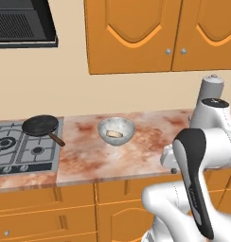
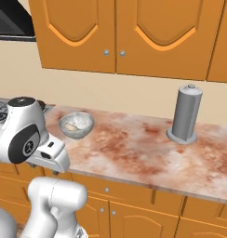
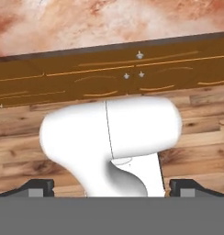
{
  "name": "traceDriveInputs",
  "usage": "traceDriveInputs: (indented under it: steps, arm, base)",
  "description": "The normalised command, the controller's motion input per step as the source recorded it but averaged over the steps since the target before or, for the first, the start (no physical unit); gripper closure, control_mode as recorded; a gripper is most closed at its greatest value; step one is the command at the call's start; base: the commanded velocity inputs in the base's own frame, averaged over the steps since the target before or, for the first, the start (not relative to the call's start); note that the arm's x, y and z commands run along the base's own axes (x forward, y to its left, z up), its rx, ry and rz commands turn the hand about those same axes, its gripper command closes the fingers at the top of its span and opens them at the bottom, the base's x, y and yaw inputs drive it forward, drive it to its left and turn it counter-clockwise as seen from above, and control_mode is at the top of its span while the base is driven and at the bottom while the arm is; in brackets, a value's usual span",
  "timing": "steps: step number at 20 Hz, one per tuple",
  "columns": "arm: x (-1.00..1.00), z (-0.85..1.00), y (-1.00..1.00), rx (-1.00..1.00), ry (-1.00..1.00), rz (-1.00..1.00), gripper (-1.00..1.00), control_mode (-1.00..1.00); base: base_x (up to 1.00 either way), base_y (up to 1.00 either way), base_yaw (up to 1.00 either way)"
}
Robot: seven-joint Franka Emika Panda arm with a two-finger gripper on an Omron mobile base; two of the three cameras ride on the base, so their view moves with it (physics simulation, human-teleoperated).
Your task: Place one of the steaks on the plate and the other in the bowl. Then place the bowl in the fridge.
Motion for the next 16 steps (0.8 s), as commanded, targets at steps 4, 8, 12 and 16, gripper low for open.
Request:
traceDriveInputs:
  steps: [4, 8, 12, 16]
  arm:
    - [0.22, -0.07, 0.37, 0.00, -0.03, -0.09, -1.00, -1.00]
    - [0.38, 0.00, -0.05, 0.01, -0.23, -0.01, -1.00, -1.00]
    - [0.98, 0.10, -0.44, 0.23, -0.09, -0.07, -1.00, -1.00]
    - [1.00, 0.62, -0.36, 0.47, 0.21, -0.08, -1.00, -1.00]
  base:
    - [0.00, 0.00, 0.00]
    - [0.00, 0.00, 0.00]
    - [0.00, 0.00, 0.00]
    - [0.00, 0.00, 0.00]
